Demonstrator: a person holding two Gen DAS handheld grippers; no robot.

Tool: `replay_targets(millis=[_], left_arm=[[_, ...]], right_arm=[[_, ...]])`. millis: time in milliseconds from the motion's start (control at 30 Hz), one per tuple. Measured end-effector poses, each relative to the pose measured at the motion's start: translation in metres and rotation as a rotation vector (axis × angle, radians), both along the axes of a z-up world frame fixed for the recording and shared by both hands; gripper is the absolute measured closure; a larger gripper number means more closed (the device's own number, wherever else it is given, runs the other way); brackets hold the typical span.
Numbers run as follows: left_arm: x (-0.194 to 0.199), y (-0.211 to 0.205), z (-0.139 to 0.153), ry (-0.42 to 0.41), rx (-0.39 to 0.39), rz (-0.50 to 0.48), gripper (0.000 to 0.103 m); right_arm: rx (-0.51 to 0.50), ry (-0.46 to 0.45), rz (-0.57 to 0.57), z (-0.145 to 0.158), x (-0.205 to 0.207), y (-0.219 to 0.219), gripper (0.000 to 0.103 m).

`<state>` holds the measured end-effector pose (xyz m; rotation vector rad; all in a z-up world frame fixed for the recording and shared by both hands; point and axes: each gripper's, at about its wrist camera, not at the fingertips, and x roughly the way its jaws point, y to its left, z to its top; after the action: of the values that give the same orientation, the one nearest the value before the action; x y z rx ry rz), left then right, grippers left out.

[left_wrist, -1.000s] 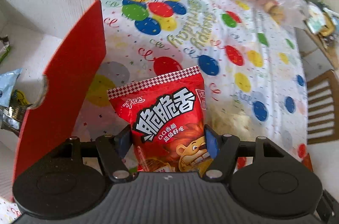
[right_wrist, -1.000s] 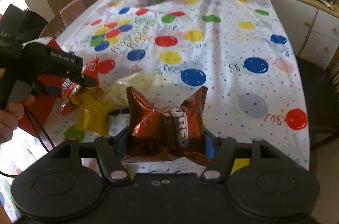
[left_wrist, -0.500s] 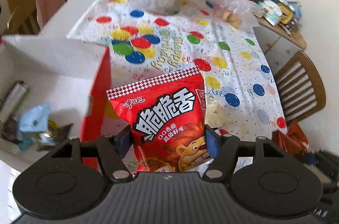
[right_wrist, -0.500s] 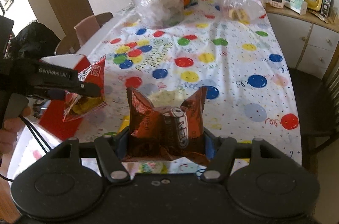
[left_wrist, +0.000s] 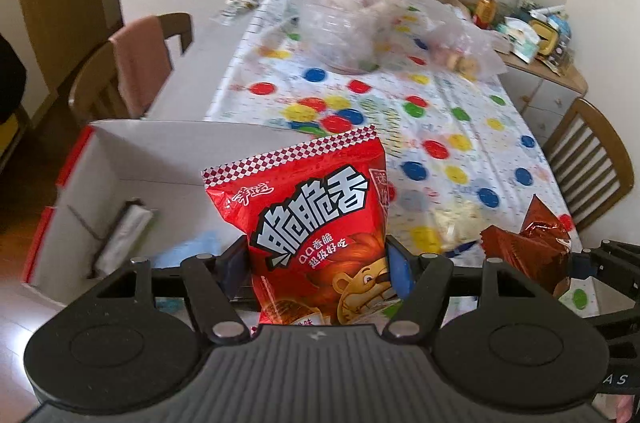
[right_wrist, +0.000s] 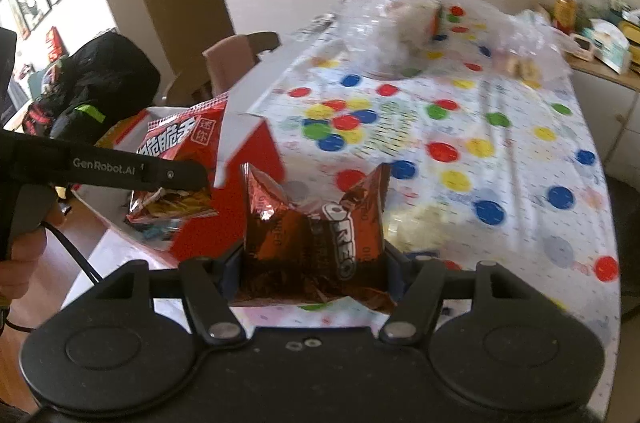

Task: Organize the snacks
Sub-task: 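Carry the red chip bag and Oreo bag over the red box, then open both tools to drop the chip bag and Oreo bag into the box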

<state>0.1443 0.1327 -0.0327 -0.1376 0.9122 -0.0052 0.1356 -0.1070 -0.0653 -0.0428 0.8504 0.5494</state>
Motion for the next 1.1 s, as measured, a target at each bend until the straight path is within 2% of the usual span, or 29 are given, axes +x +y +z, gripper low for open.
replay_targets(millis=[367,667,867,1100], left_arm=[[-0.014,0.080,0.002,-0.006,0.032,0.054,0.035],[-0.001,0.144,-0.017,0.048,0.066,0.114,0.035],[0.017,0.166,-0.040,0.115,0.082,0.110,0.035],[0.036,0.169,-0.064,0.188,0.131,0.065,0.034]], right_arm=[[-0.010,-0.013,0.081,0.001,0.001,0.090,0.037],[-0.050,-0.024,0.127,-0.009,0.016,0.157,0.037],[-0.104,-0.018,0.148,-0.026,0.030,0.195,0.037],[-0.182,0.017,0.174,-0.057,0.047,0.228,0.037]])
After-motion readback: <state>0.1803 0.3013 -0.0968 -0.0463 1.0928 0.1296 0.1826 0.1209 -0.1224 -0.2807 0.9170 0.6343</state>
